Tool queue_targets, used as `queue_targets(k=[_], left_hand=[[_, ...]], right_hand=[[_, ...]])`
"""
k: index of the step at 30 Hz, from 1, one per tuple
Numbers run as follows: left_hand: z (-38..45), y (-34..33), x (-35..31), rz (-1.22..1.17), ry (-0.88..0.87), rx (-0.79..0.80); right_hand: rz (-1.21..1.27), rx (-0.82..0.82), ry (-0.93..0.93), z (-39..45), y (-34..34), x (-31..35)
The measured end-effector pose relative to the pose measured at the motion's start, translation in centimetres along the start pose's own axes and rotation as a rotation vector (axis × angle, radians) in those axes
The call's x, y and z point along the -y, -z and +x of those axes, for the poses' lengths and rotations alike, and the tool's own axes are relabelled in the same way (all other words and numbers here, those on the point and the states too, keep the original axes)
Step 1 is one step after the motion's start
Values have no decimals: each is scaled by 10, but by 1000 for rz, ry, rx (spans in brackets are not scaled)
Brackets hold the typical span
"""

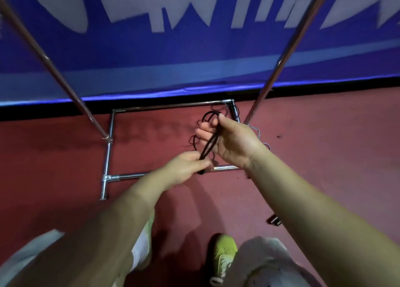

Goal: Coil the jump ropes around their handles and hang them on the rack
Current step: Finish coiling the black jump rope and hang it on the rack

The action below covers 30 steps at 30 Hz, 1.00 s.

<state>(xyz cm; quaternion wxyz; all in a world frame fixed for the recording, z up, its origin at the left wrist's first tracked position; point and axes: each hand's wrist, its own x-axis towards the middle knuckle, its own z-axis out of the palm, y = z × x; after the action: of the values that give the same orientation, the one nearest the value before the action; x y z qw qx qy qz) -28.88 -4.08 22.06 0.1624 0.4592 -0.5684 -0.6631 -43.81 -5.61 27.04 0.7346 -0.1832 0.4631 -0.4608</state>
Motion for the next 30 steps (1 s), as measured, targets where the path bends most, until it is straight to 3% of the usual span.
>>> queue_targets(k=[8,11,16,23,30], left_hand=[[-89,11,-63,15,-176,-53],[-112,9,-87,-163,-244,-123],[-130,11,-113,-641,-166,-221],[-125,29,-136,-809,-171,-326],[-103,30,-118,-717,-181,-475]], right_hand=[[-286,-91,121,-78,-29,-1],[-337,-10,118,-97,-17,-33],[-634,200,233,-117,-45,-79],[-592,299,220,-109,-67,-76],[-367,362,125,-110,-65,-72]])
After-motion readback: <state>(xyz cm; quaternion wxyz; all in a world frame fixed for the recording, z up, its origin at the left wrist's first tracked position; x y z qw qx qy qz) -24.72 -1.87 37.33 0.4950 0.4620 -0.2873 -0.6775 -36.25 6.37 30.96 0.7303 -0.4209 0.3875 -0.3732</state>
